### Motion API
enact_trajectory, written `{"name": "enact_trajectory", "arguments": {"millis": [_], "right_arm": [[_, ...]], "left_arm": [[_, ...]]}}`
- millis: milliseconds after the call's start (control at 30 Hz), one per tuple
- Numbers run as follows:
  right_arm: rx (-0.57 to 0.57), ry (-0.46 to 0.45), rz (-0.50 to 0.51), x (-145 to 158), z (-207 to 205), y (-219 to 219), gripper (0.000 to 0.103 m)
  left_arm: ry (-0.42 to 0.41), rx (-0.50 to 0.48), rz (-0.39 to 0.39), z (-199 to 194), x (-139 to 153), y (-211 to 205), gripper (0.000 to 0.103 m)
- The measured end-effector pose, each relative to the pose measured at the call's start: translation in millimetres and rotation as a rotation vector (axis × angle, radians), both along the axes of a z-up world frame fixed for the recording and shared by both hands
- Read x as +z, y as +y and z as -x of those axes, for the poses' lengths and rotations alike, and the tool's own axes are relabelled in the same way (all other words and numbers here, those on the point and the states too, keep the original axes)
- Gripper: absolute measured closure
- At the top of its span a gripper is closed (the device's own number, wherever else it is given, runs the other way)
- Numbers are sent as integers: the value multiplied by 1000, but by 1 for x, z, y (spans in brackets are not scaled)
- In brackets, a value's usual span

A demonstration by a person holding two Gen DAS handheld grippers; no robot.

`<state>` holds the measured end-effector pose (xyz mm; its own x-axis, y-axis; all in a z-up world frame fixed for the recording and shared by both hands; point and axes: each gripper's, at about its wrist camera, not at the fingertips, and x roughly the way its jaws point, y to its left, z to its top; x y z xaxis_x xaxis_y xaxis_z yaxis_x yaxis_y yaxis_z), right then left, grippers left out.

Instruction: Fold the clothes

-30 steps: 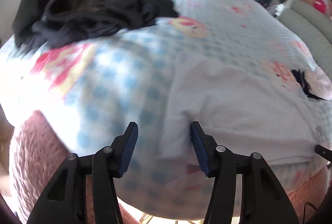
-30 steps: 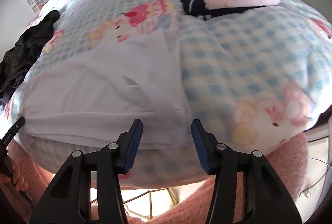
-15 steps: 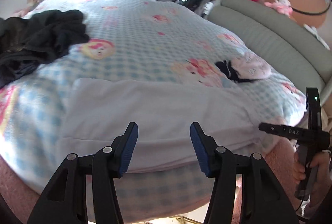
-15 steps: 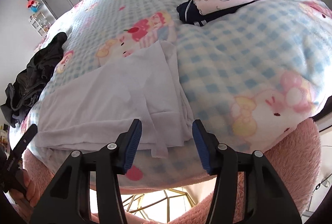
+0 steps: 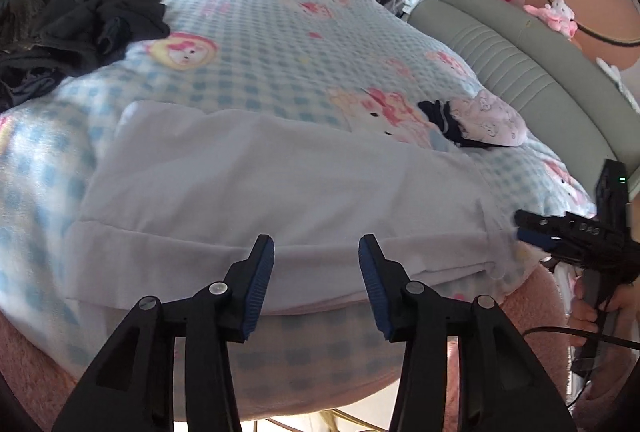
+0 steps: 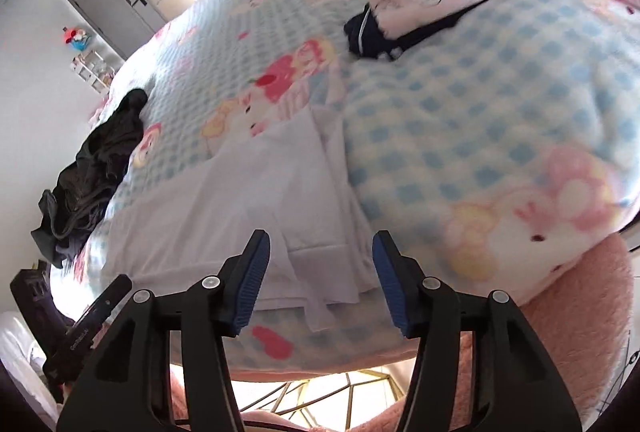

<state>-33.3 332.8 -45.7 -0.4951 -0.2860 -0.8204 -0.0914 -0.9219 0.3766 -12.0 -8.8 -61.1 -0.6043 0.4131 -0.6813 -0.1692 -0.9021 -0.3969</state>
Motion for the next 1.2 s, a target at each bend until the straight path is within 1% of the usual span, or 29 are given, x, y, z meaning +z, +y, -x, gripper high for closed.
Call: {"name": "enact_trajectory", "arguments": {"millis": [67, 133, 167, 200, 267, 300, 367, 400, 433, 467, 500, 533, 567, 600, 667, 700, 733, 800, 867, 900, 967, 1000, 1033, 1067, 1100, 1133, 1167, 1200], "right_arm": [[-30, 0, 32, -3, -1, -1, 49], [-24, 44, 18, 5, -3, 2, 49], [-22, 54, 4, 7, -3, 3, 49], [-19, 44, -24, 5, -2, 5, 49], [-16, 15, -86, 0, 1, 8, 49], [-23, -16, -134, -7, 3, 10, 50], [-37, -70, -212, -20, 7, 15, 50], [-43, -77, -187, -23, 6, 21, 49], [-37, -74, -105, -25, 5, 27, 49], [-19, -65, 4, -25, 5, 32, 46], [6, -60, 92, -27, 6, 35, 42], [41, -63, 141, -29, 8, 33, 37], [77, -66, 191, -32, 10, 31, 34], [106, -65, 208, -34, 12, 28, 34], [137, -71, 149, -40, 17, 20, 34], [138, -95, 155, -47, 20, 19, 34], [125, -108, 181, -50, 20, 22, 34], [88, -86, 242, -45, 17, 33, 34], [41, -42, 280, -33, 8, 45, 34], [22, -21, 292, -26, 4, 51, 33], [23, 6, 316, -17, 0, 55, 25], [41, 16, 319, -13, 0, 53, 24], [61, 21, 314, -11, 0, 49, 23], [86, 18, 297, -12, 2, 42, 23], [119, 12, 280, -17, 4, 33, 23], [147, -2, 259, -25, 6, 27, 25], [143, -42, 222, -37, 8, 23, 29], [113, -95, 182, -50, 9, 25, 33]], "left_arm": [[15, -71, 11, 6, 8, 21, 57], [25, -148, 26, 14, 16, 45, 58], [26, -186, 21, 18, 19, 59, 58], [21, -222, 7, 23, 20, 73, 58], [-16, -281, -26, 33, 17, 101, 58], [-38, -292, -17, 36, 13, 114, 58], [-92, -294, 32, 42, 2, 137, 57], [-125, -282, 73, 44, -6, 144, 57], [-147, -272, 122, 43, -13, 148, 57], [-154, -270, 181, 42, -18, 152, 56], [-149, -272, 220, 39, -19, 153, 54], [-136, -270, 220, 35, -15, 151, 54], [-127, -261, 193, 33, -10, 146, 54], [-125, -252, 154, 32, -6, 140, 55], [-128, -235, 81, 32, 0, 126, 55], [-131, -225, 58, 33, 1, 119, 55], [-134, -218, 41, 34, 2, 114, 55], [-130, -214, 15, 36, 3, 108, 55], [-111, -241, -20, 36, 6, 110, 55], [-107, -263, -13, 38, 7, 117, 55], [-111, -314, 36, 40, 5, 136, 54], [-125, -343, 75, 42, 1, 147, 51], [-146, -366, 138, 43, -4, 159, 50], [-146, -375, 202, 40, -8, 168, 49], [-127, -376, 247, 36, -9, 173, 49], [-113, -376, 259, 31, -7, 173, 49], [-111, -377, 248, 28, -5, 170, 49], [-111, -374, 221, 25, -2, 165, 49]]}}
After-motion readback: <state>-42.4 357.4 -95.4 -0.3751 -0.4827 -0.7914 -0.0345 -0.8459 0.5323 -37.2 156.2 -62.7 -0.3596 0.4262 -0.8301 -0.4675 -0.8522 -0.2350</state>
